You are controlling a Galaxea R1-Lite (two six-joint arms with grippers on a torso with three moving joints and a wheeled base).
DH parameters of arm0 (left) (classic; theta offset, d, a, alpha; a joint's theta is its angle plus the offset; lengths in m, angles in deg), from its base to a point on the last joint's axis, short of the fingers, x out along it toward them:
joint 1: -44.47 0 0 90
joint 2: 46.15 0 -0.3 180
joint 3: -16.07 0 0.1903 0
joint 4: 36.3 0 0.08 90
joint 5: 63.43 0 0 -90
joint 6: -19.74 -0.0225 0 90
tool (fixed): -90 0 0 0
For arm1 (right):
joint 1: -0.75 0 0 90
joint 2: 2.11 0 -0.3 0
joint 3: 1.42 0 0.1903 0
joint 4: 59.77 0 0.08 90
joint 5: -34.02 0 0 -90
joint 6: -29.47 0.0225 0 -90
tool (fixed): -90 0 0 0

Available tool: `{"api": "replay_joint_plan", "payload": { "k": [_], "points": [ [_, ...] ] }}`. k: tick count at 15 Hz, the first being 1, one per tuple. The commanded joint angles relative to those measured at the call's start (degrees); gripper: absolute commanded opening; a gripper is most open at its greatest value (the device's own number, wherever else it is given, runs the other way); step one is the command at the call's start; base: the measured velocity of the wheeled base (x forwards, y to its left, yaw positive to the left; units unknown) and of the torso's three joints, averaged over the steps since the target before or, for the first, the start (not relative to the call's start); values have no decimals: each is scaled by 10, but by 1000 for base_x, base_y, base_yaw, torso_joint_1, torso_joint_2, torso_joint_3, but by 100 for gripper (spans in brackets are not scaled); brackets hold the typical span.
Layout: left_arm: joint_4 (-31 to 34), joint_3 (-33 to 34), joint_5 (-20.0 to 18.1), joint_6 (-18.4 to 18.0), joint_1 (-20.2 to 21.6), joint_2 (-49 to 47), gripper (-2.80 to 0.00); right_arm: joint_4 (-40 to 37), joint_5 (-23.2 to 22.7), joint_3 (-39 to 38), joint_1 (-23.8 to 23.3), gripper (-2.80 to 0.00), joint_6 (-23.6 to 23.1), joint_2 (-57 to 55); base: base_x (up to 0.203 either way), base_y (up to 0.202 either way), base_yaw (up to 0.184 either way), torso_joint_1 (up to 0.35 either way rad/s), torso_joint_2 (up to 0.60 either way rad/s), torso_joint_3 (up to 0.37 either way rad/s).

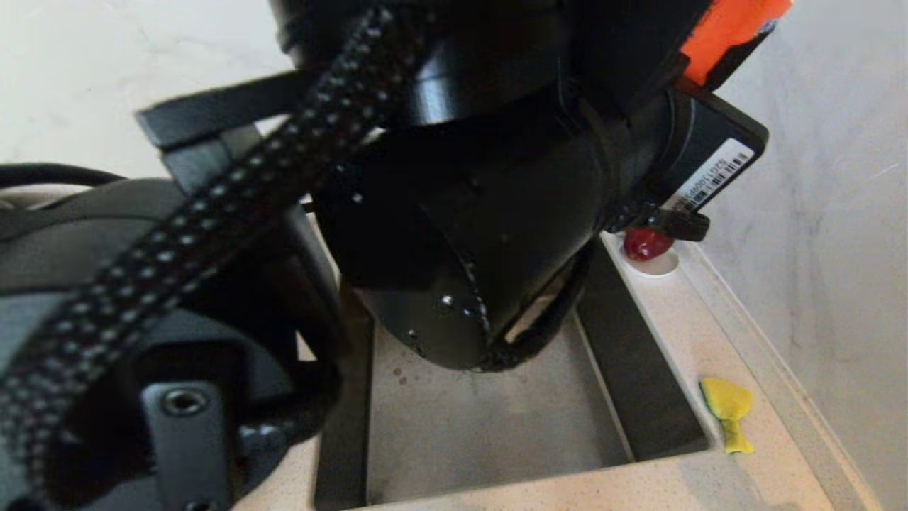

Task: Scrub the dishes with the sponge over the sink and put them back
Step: Squeeze it onto the sponge

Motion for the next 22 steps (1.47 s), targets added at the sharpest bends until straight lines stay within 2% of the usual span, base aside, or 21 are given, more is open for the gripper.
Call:
{"api": "replay_joint_plan", "payload": {
  "k": [1,3,6,9,12,20,22],
  "points": [
    [-3,-3,10,-3,-13,-33,-280,0,0,0,0,-280,-1,1,0,0,0,0,0,0],
    [-28,-3,19,-4,-19,-61,-280,0,0,-1,0,-280,-1,1,0,0,0,0,0,0],
    [-67,-4,22,-32,-21,-90,-280,0,0,0,0,-280,0,1,0,0,0,0,0,0],
    [-74,-2,48,-36,-24,-116,-280,0,0,0,0,-280,-1,1,0,0,0,0,0,0],
    [-78,0,56,-44,-26,-145,-280,0,0,0,0,-280,-1,1,0,0,0,0,0,0],
    [-75,-10,125,-120,-33,-251,-280,0,0,0,0,-280,-1,1,0,0,0,0,0,0],
    [-72,-4,160,-146,-33,-262,-280,0,0,0,0,-280,0,1,0,0,0,0,0,0]
  ]
}}
